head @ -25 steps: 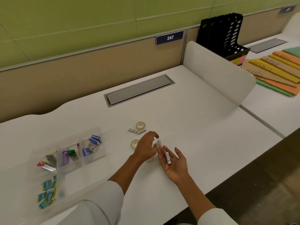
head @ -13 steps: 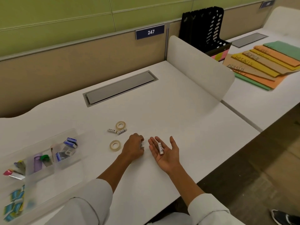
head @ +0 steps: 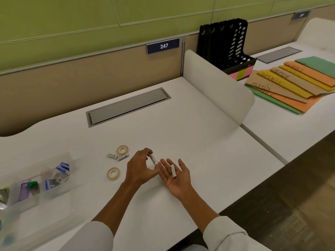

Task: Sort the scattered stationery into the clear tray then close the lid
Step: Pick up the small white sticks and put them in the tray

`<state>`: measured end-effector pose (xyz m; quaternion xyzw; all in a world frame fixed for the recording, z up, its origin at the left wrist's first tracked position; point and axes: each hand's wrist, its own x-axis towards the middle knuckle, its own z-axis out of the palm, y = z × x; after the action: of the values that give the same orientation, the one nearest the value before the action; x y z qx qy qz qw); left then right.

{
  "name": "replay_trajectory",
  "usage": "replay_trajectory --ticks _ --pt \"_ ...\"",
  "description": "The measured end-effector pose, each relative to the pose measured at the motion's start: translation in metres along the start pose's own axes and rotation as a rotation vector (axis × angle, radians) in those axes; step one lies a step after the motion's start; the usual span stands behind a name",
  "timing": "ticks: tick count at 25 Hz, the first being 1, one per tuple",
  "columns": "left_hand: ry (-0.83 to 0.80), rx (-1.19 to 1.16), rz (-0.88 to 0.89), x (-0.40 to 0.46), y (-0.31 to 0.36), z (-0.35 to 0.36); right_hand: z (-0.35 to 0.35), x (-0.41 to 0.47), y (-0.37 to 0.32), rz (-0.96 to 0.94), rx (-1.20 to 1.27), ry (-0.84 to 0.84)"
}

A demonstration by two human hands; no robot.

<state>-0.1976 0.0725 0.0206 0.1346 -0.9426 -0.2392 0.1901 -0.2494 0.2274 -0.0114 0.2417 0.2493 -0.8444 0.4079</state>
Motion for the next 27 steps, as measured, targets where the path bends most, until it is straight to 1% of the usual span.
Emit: replay_trajectory --ticks 2,5,9,11,14,17,19,23,27 --pt "-0.020 -0.047 0.088 0.002 0.002 -0.004 0.005 0.006 0.004 0.005 -0.010 -0.009" --pt "-0.056 -0.093 0.124 0.003 0.000 -0.010 0.015 0.015 0.012 0.026 0.000 -0.041" --pt "-0.101 -0.117 0.080 0.001 -0.014 -0.018 0.029 0.024 0.023 0.046 0.017 -0.068" --pt "-0.091 -0.123 0.051 -0.001 -0.026 -0.022 0.030 0.028 0.028 0.054 0.029 -0.075" --pt "-0.059 -0.145 -0.065 0.000 -0.054 -0.028 0.030 0.033 0.033 0.061 0.048 -0.083" --pt "-0.046 -0.081 -0.220 0.004 -0.083 -0.032 0.033 0.040 0.037 0.058 0.056 -0.085" --pt "-0.081 -0.005 -0.269 0.007 -0.098 -0.031 0.036 0.044 0.037 0.051 0.057 -0.085" --pt "-0.251 0.126 -0.230 0.014 -0.111 -0.026 0.039 0.045 0.041 0.053 0.065 -0.088" --pt "-0.268 0.204 -0.220 0.017 -0.112 -0.017 0.036 0.043 0.044 0.056 0.058 -0.091"
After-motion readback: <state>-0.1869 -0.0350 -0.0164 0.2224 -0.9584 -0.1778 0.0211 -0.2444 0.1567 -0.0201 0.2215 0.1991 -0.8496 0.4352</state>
